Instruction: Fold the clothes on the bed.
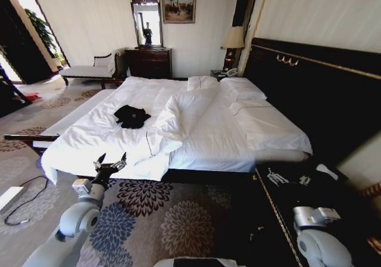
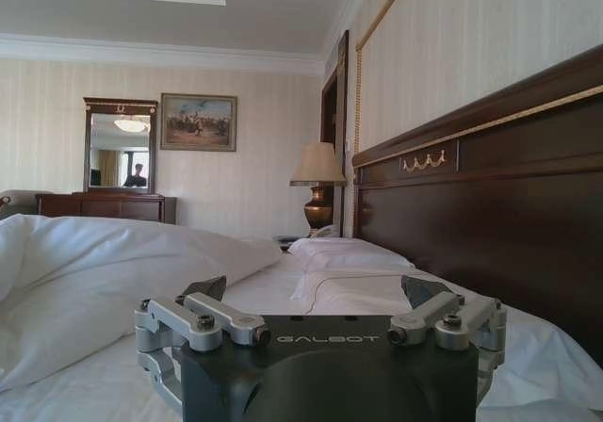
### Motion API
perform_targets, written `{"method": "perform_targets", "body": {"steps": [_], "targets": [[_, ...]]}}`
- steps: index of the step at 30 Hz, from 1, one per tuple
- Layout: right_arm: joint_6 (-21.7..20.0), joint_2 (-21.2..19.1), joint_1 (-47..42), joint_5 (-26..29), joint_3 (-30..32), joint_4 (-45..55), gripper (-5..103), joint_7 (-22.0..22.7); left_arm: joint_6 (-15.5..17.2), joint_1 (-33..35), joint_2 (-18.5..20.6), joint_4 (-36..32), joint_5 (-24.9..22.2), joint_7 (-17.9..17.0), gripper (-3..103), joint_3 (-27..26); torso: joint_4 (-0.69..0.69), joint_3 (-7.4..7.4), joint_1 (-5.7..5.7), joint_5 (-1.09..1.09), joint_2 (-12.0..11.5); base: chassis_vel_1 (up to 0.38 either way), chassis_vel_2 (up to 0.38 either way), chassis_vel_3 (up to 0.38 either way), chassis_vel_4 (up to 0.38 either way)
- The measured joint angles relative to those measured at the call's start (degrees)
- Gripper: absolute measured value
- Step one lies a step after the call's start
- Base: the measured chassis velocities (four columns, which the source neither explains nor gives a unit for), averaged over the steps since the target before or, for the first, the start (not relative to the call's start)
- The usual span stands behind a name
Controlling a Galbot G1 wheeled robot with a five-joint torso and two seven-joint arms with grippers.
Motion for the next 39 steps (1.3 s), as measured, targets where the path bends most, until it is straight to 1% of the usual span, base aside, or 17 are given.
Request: {"method": "perform_targets", "body": {"steps": [9,18,21,25,39], "targets": [[-0.02,0.36,-0.31,0.06,0.15,0.25,100,-0.09,-0.14,0.38,0.05,-0.58,0.49,0.1,100,0.2,0.0,0.0,0.0,0.0,0.0,-0.195,0.192,0.201,-0.183],[-0.02,0.51,-0.17,-0.13,-0.24,0.02,100,-0.22,-0.9,0.96,-0.27,-1.23,1.61,0.92,100,0.61,0.0,0.0,0.01,0.0,0.0,-0.216,0.204,0.215,-0.212],[-0.02,0.44,-0.09,-0.15,-0.31,0.02,100,-0.23,-1.14,0.96,-0.24,-1.31,1.9,1.2,100,0.69,0.02,0.0,0.01,0.0,0.0,-0.21,0.22,0.206,-0.208],[-0.02,0.37,-0.1,-0.17,-0.32,-0.06,100,-0.27,-1.38,0.96,-0.16,-1.47,2.06,1.74,100,0.81,0.0,0.0,0.0,0.01,0.0,-0.238,0.223,0.211,-0.206],[-0.01,0.41,-0.05,-0.47,-0.3,-0.02,100,-0.3,-1.52,0.58,0.12,-1.73,2.35,1.82,100,1.87,0.01,0.01,0.01,0.01,0.0,-0.229,0.228,0.219,-0.217]]}}
